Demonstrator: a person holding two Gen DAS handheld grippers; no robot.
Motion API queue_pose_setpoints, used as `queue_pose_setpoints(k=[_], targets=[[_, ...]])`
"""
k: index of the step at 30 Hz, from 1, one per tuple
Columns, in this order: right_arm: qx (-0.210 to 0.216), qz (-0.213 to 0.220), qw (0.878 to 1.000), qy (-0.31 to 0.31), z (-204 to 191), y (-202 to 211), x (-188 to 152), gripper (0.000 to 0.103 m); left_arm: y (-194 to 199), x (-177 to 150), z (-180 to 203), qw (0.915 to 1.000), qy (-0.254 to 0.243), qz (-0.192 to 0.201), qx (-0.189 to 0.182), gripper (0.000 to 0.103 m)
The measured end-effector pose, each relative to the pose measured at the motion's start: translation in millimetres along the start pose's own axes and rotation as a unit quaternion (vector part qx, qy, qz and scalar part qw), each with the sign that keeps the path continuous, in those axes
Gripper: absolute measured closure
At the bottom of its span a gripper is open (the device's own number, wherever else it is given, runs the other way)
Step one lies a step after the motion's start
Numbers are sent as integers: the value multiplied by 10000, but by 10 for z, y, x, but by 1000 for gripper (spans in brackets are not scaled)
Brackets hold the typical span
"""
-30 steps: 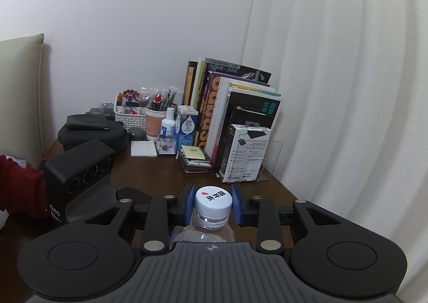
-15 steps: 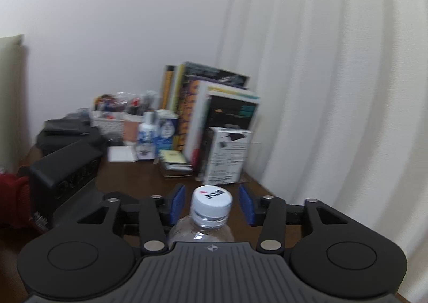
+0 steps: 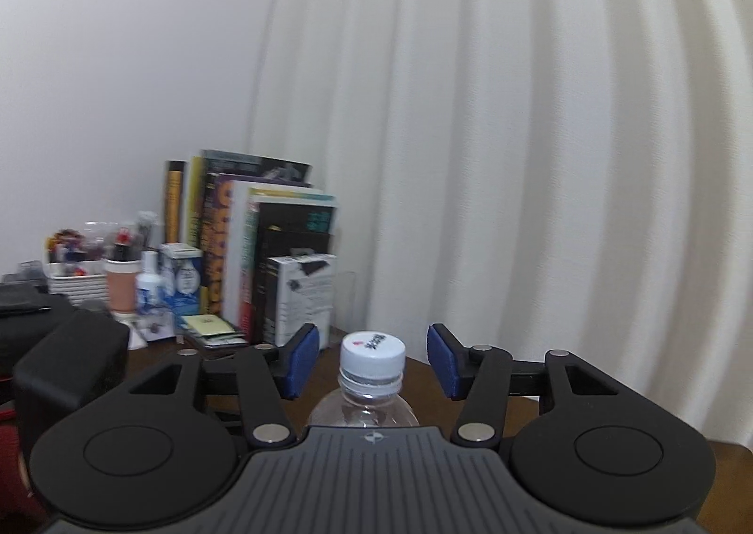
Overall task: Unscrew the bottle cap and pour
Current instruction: 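Regrasp the white cap with the right tool and twist it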
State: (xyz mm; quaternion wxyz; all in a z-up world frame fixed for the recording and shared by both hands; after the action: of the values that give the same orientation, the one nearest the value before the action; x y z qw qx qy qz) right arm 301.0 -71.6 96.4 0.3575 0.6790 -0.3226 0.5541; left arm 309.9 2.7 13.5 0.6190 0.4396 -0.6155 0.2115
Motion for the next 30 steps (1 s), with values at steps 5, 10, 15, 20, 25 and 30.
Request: queue_pose_setpoints(k=[5,10,15,20,25,30], targets=[[-91,38,9998,-200,18,-16,-30,64,-5,-2,-1,10000,6,-1,-2,45],[-111,14,9999,-118,-30,-6,-40,71,-27,-6,-8,10000,15,-1,-3,45],[108,-126,9998,-57,-18,4,-14,71,-46,-8,-9,10000,17,-1,-12,45],[823,-495,9949,-317,128,-24,60,71,-61,-13,-20,10000,16,-9,-14,45],[1363,-740,9874,-311,219,-55,117,71,-68,-16,-27,10000,-16,-21,-15,45],[1624,-953,9820,155,191,-53,156,71,-57,-21,-43,10000,-33,-21,-18,45]])
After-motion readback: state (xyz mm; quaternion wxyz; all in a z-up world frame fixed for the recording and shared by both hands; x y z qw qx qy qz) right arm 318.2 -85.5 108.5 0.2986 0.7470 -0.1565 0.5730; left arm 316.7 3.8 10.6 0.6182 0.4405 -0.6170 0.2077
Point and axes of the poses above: each gripper's, at about its wrist camera, not at the fingertips, and y roughly against the way its jaws point, z to its right, x to its top, the point moved 8 cm from there along -y, roughly the way its jaws point, and after that the axes turned 12 degrees about -y, right-handed, at the moved point
